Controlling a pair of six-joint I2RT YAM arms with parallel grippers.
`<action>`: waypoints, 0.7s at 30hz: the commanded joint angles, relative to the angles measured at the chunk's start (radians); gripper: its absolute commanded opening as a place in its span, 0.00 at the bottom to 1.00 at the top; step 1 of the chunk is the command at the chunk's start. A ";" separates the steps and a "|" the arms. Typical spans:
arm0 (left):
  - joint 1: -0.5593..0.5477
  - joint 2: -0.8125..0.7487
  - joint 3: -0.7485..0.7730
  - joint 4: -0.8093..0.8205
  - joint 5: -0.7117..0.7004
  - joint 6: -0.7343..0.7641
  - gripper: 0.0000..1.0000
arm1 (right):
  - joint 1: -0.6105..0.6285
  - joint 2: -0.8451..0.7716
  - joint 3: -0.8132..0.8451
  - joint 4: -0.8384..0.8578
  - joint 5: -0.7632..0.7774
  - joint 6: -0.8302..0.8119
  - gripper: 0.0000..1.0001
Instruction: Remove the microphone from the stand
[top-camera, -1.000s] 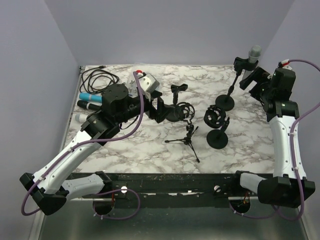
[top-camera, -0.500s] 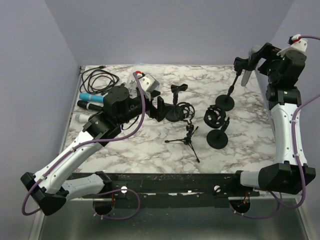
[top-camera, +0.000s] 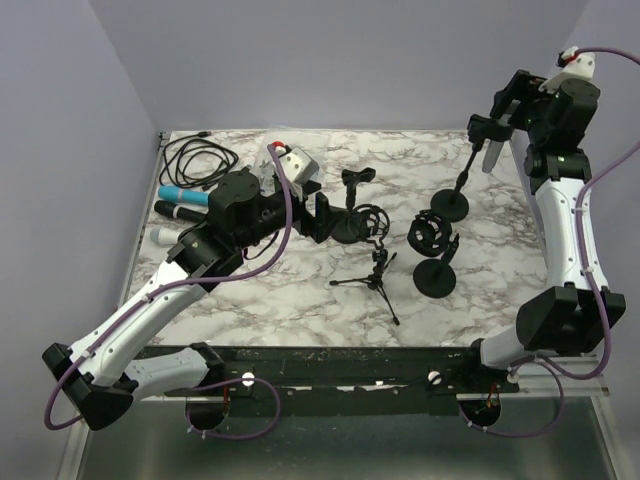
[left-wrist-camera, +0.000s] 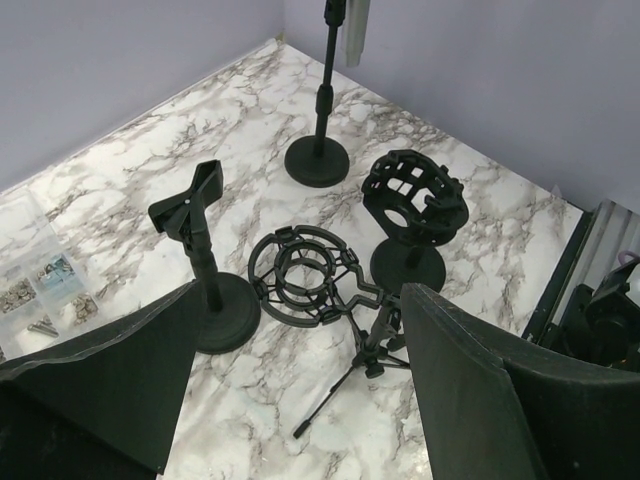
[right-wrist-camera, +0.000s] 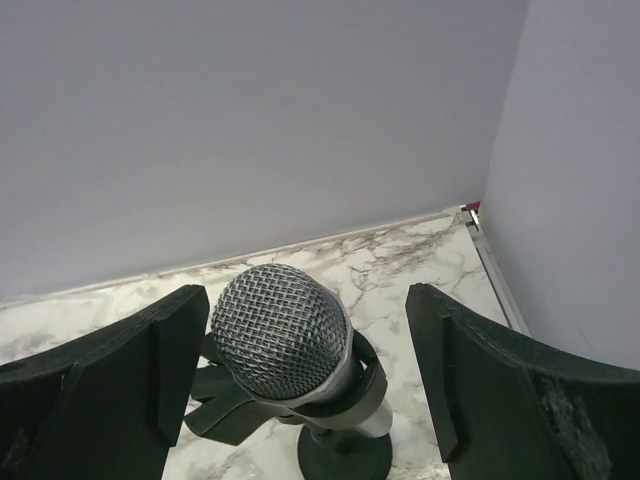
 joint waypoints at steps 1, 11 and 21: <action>-0.004 0.011 0.003 0.011 -0.010 0.012 0.81 | 0.052 0.052 0.065 -0.018 0.015 -0.067 0.88; -0.004 0.012 0.005 0.006 -0.017 0.019 0.81 | 0.170 0.073 0.029 -0.002 0.328 -0.182 0.72; -0.004 0.024 0.006 0.001 -0.020 0.022 0.81 | 0.170 0.079 0.017 0.003 0.383 -0.191 0.65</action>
